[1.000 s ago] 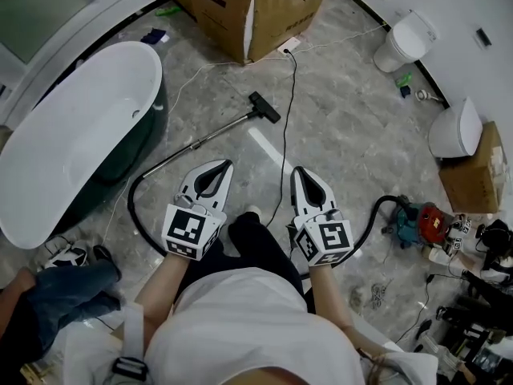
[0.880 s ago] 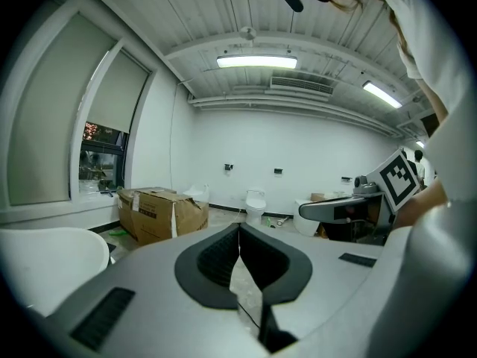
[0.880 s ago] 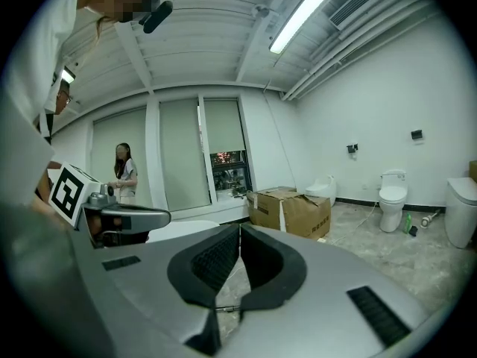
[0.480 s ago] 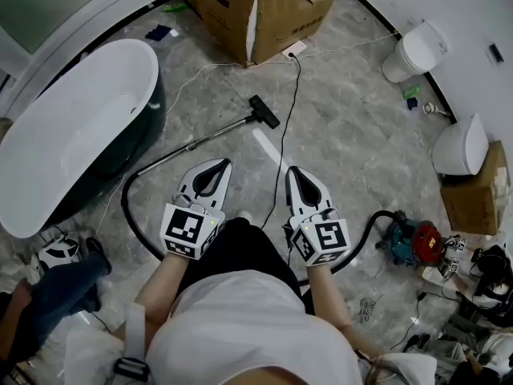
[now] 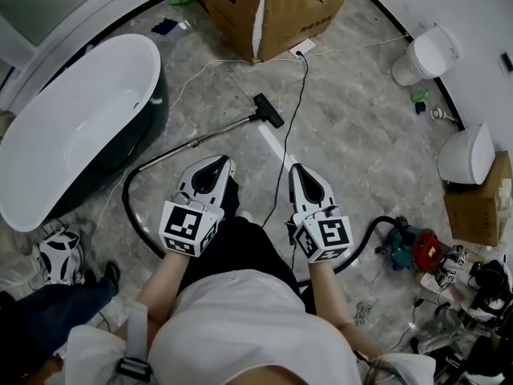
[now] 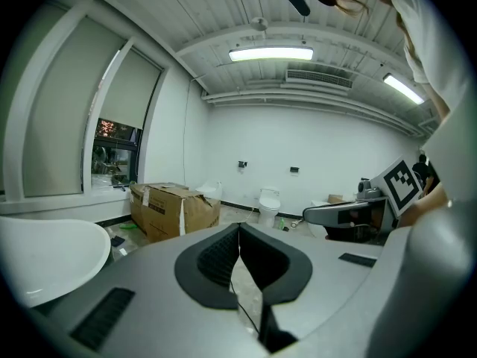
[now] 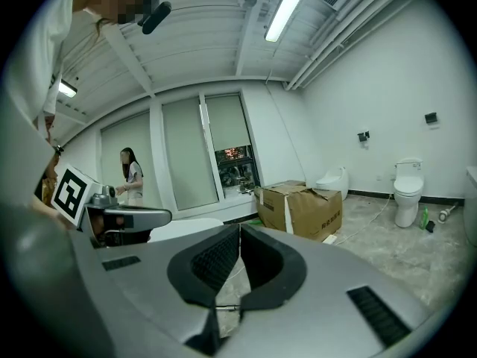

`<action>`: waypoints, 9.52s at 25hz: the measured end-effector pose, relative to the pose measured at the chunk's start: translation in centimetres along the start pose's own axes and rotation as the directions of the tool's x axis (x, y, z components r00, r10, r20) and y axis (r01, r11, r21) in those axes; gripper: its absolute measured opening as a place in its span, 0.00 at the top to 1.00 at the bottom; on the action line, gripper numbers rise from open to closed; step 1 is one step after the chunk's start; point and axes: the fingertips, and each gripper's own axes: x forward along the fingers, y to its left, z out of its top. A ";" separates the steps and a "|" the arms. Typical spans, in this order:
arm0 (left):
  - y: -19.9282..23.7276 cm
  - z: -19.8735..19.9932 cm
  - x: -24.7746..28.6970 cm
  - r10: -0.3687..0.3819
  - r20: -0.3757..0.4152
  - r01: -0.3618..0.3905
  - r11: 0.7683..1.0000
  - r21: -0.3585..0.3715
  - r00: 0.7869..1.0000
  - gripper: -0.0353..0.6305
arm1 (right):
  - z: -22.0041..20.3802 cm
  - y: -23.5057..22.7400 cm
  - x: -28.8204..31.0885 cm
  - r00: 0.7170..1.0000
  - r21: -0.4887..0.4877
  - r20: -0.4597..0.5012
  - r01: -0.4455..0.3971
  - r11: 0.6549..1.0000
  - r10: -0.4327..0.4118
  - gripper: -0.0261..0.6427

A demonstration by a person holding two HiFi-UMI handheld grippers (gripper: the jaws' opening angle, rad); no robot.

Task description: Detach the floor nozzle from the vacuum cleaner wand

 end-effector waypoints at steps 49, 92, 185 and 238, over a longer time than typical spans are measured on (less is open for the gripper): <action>18.5 1.9 21.0 -0.141 -0.044 0.144 0.987 0.078 0.989 0.93 | 5.6 -10.5 26.4 0.995 -0.076 -0.017 -0.104 0.992 0.103 0.94; 26.1 -34.9 42.4 -0.063 -0.056 0.065 0.997 0.037 0.996 0.93 | -28.7 -29.3 43.4 0.974 -0.095 -0.042 -0.226 0.970 0.223 0.94; 32.4 -65.2 48.7 -0.108 -0.499 0.216 0.963 0.163 0.860 0.57 | -61.6 -35.4 54.8 0.812 -0.618 -0.578 -0.499 0.607 0.079 0.54; 16.7 11.7 24.7 -0.103 0.089 0.100 0.994 0.037 0.991 0.93 | 11.6 -11.6 28.2 0.998 0.139 0.067 -0.001 0.990 -0.008 0.94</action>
